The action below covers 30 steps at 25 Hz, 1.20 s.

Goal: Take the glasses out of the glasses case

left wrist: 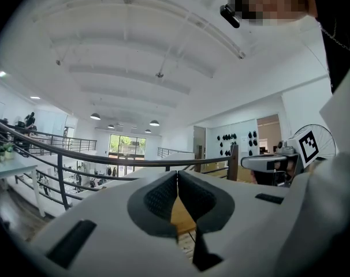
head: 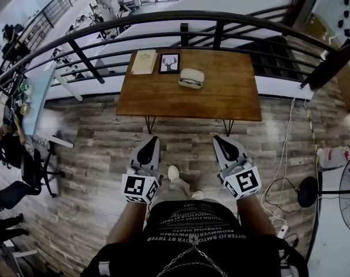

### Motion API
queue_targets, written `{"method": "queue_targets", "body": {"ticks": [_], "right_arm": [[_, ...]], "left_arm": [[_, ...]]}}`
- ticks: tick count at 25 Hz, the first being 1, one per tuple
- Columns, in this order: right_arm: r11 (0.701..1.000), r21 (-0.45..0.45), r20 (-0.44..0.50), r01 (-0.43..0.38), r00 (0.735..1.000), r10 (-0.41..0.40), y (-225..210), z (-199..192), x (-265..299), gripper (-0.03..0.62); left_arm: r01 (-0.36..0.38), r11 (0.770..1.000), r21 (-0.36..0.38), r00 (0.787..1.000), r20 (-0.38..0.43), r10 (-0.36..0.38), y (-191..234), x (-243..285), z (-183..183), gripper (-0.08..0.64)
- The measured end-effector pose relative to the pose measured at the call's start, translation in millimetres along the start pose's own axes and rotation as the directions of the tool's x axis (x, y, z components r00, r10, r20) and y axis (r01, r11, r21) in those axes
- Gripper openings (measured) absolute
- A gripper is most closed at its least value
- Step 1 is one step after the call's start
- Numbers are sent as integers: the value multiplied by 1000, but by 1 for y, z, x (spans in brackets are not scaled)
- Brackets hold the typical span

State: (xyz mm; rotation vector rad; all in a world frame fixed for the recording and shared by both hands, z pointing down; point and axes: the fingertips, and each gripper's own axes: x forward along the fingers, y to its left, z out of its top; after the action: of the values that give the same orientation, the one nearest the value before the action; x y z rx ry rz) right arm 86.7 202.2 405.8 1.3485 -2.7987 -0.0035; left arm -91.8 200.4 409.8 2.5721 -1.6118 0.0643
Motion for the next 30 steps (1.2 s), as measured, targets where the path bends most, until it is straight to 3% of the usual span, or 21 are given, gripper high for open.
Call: {"method": "queue_targets", "body": {"ticks": [11,30], "right_arm": [[1000,-5,-9,26,1000,-26,-16,4,42,15],[998,19,-49,56,997,-55,-52,-9,103,15]], "left_arm": [[7,997,83,1000,6,-8,29,37,10,29],[59,992,111,998,-33,-56,63,106,7,29]]}}
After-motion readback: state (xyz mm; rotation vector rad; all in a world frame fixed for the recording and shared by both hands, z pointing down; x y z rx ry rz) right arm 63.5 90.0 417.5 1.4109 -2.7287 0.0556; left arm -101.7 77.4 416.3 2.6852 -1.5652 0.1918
